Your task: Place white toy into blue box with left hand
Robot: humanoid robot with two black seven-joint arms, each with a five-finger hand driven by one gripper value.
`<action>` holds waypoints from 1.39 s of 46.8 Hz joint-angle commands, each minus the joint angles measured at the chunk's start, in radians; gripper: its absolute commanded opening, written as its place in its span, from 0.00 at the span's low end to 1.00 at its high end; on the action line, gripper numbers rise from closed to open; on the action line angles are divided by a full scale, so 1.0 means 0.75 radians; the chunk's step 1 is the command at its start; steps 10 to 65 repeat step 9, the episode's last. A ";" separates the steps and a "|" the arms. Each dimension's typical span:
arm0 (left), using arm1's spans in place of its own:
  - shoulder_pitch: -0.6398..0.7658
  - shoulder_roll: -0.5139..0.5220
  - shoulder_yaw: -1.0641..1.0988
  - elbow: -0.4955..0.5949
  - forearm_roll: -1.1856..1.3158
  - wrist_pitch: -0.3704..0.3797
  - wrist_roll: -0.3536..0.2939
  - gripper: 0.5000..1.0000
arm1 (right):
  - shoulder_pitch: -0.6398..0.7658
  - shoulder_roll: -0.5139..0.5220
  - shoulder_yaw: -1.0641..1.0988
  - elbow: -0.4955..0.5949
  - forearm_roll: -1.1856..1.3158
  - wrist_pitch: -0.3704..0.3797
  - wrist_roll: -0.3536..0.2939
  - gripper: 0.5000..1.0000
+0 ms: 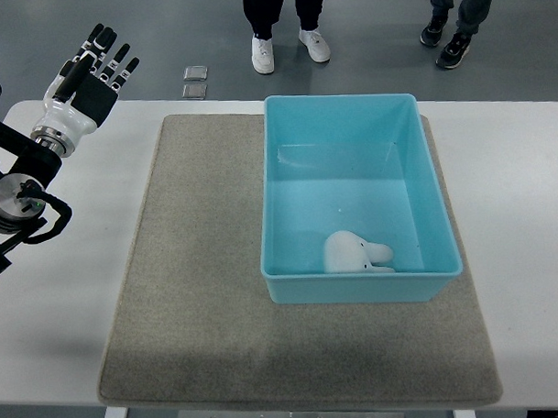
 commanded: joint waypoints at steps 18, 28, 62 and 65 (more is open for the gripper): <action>0.008 -0.002 0.001 0.000 0.000 0.001 0.000 1.00 | -0.005 0.000 -0.004 0.000 -0.007 -0.008 -0.001 0.87; 0.008 -0.002 0.001 0.000 0.000 0.001 0.000 1.00 | -0.005 0.000 -0.004 0.000 -0.007 -0.008 -0.001 0.87; 0.008 -0.002 0.001 0.000 0.000 0.001 0.000 1.00 | -0.005 0.000 -0.004 0.000 -0.007 -0.008 -0.001 0.87; 0.008 -0.002 0.001 0.000 0.000 0.001 0.000 1.00 | -0.005 0.000 -0.004 0.000 -0.007 -0.008 -0.001 0.87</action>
